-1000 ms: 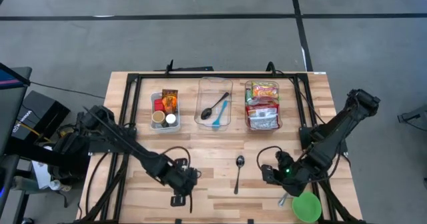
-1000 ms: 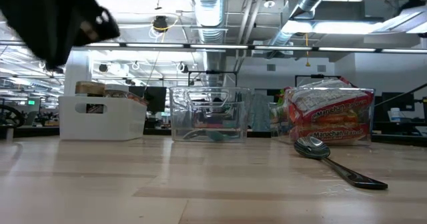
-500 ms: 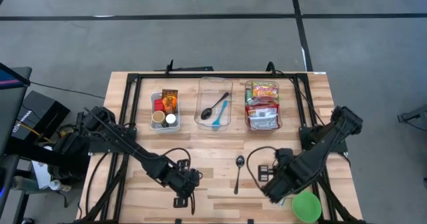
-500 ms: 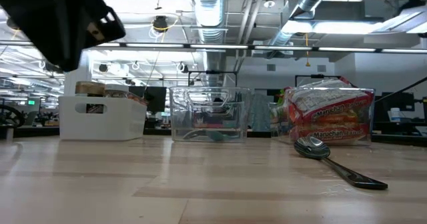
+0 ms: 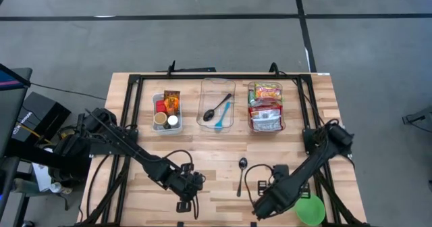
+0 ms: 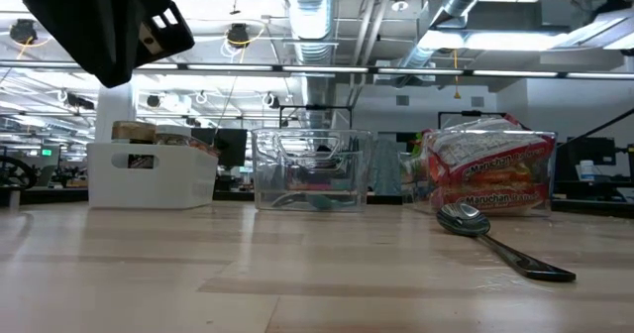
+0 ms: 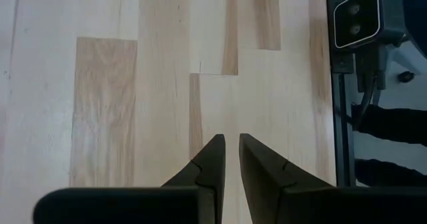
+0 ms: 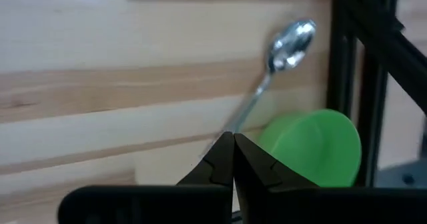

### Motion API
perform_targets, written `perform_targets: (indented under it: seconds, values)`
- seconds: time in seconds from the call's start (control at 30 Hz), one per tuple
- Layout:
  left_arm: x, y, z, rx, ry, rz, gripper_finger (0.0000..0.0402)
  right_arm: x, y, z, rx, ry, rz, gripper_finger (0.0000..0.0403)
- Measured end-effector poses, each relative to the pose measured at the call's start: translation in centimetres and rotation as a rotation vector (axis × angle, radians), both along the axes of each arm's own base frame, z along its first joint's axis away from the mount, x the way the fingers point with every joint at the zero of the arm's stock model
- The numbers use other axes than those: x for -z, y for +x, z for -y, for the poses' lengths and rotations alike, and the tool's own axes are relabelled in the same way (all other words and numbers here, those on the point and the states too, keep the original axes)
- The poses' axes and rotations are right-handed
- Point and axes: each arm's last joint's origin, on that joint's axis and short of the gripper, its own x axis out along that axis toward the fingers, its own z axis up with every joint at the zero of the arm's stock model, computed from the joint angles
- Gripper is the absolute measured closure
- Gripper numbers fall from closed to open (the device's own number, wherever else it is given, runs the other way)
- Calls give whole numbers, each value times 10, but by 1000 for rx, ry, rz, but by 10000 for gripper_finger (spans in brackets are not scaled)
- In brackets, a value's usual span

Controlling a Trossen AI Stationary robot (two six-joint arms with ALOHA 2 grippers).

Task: Pick & Place Food Item
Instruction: Put the silver spoon into the left transparent bin

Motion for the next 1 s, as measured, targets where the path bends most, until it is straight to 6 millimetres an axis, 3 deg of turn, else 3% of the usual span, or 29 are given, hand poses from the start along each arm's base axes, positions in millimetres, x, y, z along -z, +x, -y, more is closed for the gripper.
perform_targets:
  seconds: [0.27, 0.5, 0.83, 1.0]
  values:
    - [0, 0, 0, 1, -3, 1, 362, 10, -4, -4, 50, 14, -69, 403]
    - [0, 1, 0, 1, -7, 6, 362, 21, -15, -8, -12, -29, -95, 403]
    - [-1, 2, 1, 0, -14, 20, 362, 44, -43, -14, -248, -34, -195, 403]
    - [-2, 3, 2, -1, -25, 37, 362, 60, -44, -16, -482, 86, -194, 403]
